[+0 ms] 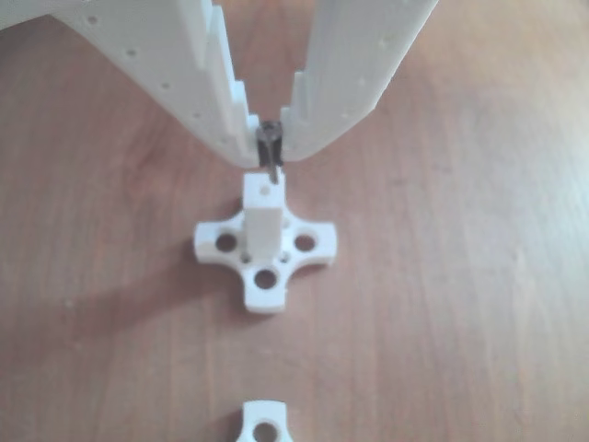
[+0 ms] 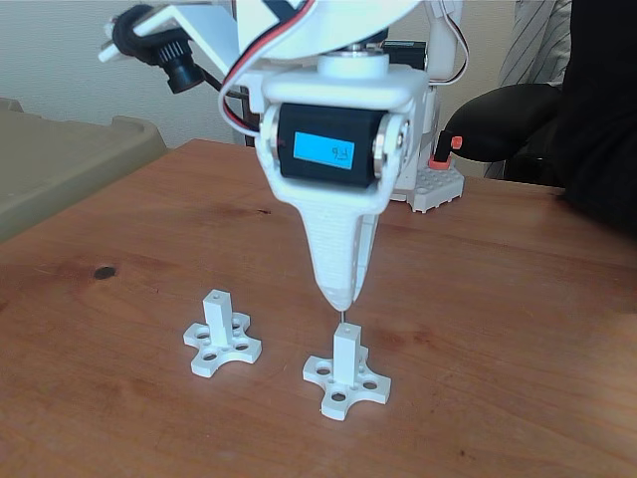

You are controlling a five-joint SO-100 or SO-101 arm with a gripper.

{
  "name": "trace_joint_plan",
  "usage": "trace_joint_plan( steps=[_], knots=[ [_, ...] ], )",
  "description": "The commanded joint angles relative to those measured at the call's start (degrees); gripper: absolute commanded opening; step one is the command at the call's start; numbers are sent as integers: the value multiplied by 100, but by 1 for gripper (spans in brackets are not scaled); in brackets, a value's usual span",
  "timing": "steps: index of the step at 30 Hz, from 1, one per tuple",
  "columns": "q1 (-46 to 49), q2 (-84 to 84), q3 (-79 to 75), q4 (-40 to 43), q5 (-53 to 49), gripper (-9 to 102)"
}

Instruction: Grab the screw and set it in the hole.

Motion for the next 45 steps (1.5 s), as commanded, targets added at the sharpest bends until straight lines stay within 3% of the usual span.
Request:
trace_joint_plan(
  steps=[1, 45],
  knots=[
    [-26, 211, -62, -53, -35, -4],
    [-70, 44, 18, -176, -53, -4]
  ],
)
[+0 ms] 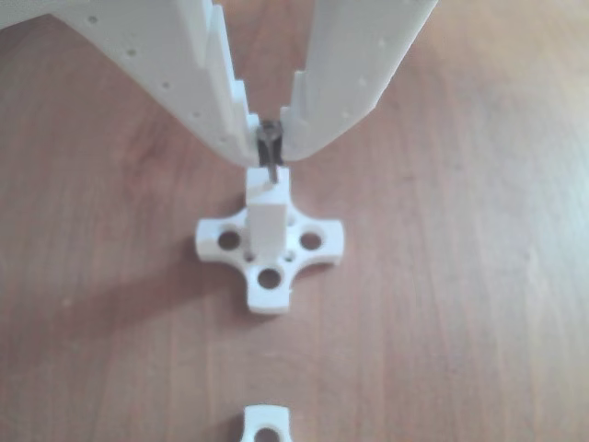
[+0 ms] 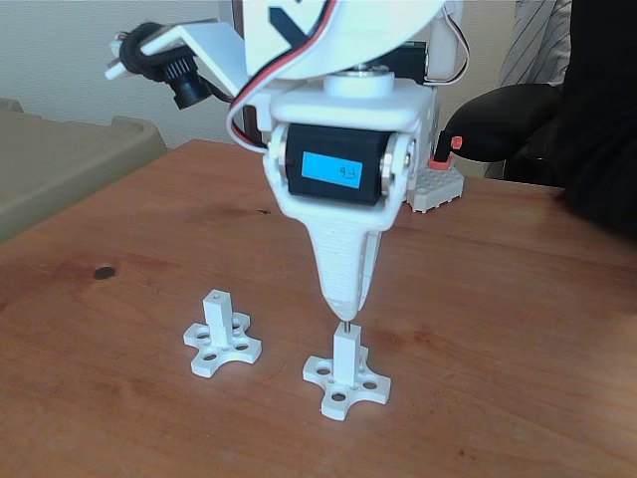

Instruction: Grab the screw and set it in the hole.

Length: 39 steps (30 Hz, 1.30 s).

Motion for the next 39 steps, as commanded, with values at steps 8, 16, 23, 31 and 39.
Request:
trace_joint_plan(
  steps=[8, 16, 23, 31, 39],
  knots=[
    [-9, 149, -62, -53, -62, -4],
    [-9, 141, -62, -35, -79, -4],
    [-9, 141, -62, -9, -97, -4],
    [-26, 132, -62, 9, -114, -4],
    [-53, 132, -53, 44, -114, -4]
  ],
)
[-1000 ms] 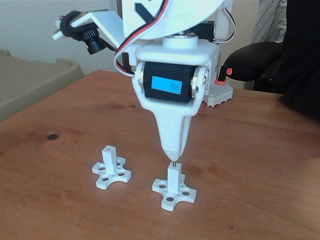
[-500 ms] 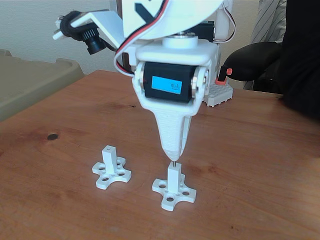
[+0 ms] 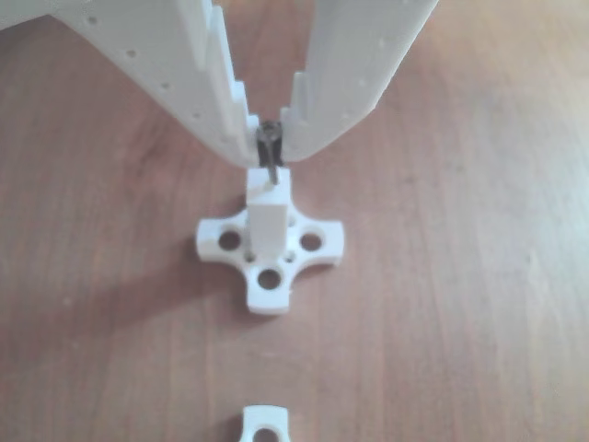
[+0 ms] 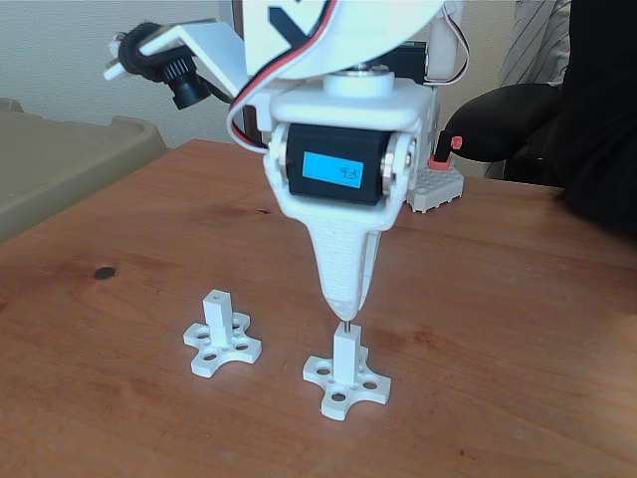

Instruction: Grab the screw and set it in the hole.

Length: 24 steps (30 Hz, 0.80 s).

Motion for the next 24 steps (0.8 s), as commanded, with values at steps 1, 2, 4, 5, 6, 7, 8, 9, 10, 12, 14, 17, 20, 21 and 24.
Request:
trace_joint_plan(
  steps=[1, 2, 4, 5, 6, 7, 8, 9, 10, 12, 14, 17, 20, 21, 24],
  knots=[
    [-53, 132, -53, 44, -53, -4],
    [-62, 132, -53, 44, -53, -4],
    [-62, 141, -44, 53, -53, -4],
    [-70, 141, -35, 53, -53, -4],
    [-70, 149, -35, 62, -53, -4],
    [-79, 149, -35, 70, -53, -4],
    [-79, 158, -35, 79, -53, -4],
    [-79, 158, -35, 79, -53, -4],
    [-79, 158, -26, 79, -53, -4],
    [-79, 167, -26, 79, -62, -4],
    [-88, 176, -18, 88, -62, -4],
    [-88, 185, -18, 114, -70, -4],
    [-88, 193, -18, 114, -70, -4],
    [-88, 193, -18, 114, -70, -4],
    [-88, 193, -18, 105, -70, -4]
  ],
)
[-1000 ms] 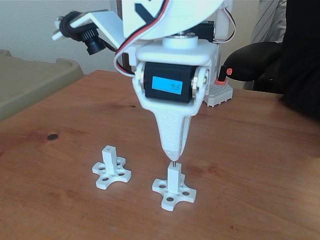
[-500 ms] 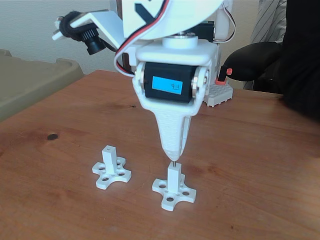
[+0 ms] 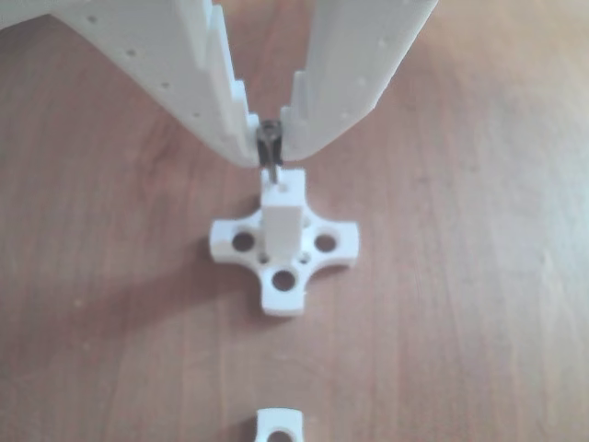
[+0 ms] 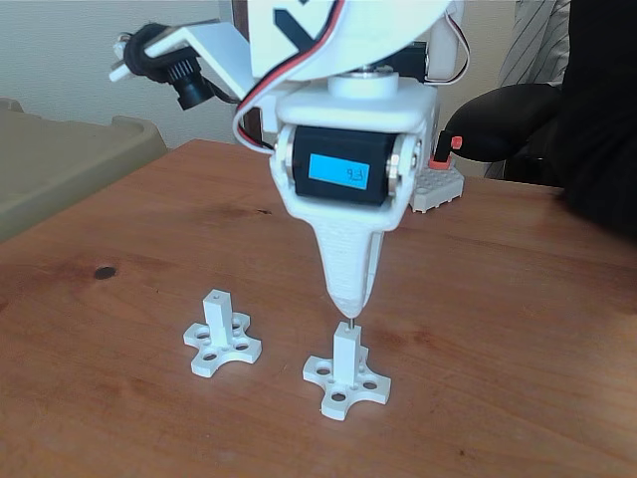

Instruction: Grab the screw and set it in the hole.

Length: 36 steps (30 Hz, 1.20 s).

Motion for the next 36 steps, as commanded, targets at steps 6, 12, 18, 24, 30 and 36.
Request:
trace_joint_plan(
  steps=[6, 12, 18, 24, 30, 36],
  knots=[
    [-35, 176, -53, -26, -79, -4],
    [-9, 149, -62, -62, -97, -4],
    [-9, 114, -79, -88, -105, -4],
    [-9, 79, -97, -114, -105, -4],
    [-9, 53, -114, -132, -105, -4],
    [0, 53, -132, -149, -114, -4]
  ],
)
